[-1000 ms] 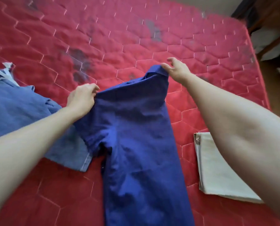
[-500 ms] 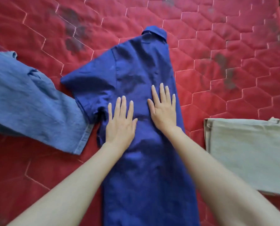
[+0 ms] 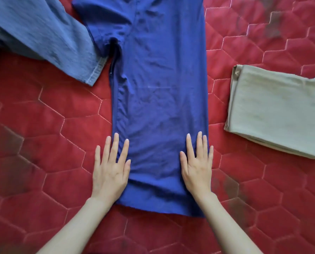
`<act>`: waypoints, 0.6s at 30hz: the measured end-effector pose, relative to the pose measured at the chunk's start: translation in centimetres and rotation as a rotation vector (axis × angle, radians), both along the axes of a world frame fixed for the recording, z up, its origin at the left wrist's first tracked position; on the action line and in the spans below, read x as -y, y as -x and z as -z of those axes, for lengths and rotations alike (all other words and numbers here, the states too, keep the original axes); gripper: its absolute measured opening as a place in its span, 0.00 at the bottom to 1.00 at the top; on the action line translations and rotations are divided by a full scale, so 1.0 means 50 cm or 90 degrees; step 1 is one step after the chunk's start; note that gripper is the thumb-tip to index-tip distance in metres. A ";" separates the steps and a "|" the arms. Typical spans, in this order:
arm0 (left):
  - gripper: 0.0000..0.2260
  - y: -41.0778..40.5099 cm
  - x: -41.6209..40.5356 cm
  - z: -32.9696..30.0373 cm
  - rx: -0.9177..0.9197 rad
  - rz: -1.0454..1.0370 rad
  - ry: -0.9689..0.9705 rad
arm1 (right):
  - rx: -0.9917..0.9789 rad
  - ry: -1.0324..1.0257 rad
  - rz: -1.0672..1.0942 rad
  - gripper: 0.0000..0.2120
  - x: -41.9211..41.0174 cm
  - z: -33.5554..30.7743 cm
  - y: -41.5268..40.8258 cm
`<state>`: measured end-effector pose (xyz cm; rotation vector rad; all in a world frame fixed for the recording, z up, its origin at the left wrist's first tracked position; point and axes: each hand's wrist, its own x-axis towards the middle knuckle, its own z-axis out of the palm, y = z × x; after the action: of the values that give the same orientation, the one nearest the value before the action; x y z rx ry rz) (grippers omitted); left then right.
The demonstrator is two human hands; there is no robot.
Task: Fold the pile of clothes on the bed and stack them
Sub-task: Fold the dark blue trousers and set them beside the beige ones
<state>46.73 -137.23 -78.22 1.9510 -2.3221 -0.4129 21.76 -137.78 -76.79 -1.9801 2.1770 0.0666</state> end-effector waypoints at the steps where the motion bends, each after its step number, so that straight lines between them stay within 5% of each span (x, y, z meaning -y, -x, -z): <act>1: 0.25 -0.001 -0.033 -0.004 0.005 -0.006 -0.012 | 0.000 -0.010 0.002 0.25 -0.037 -0.003 0.002; 8: 0.22 0.014 -0.206 -0.072 -0.058 -0.105 -0.074 | 0.050 -0.030 0.049 0.23 -0.252 -0.049 0.005; 11: 0.16 0.016 -0.197 -0.101 -0.214 -0.235 -0.072 | 0.185 0.014 0.188 0.25 -0.268 -0.079 0.001; 14: 0.23 0.012 -0.142 -0.123 -0.357 -0.395 -0.180 | 0.329 -0.017 0.373 0.28 -0.235 -0.104 0.005; 18: 0.15 0.015 -0.084 -0.131 -0.313 -0.407 -0.301 | 0.374 -0.118 0.453 0.09 -0.186 -0.123 0.005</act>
<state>46.00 -133.05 -71.67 2.2873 -1.2917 -1.2673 21.52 -128.46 -70.64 -0.8798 2.2003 -0.3541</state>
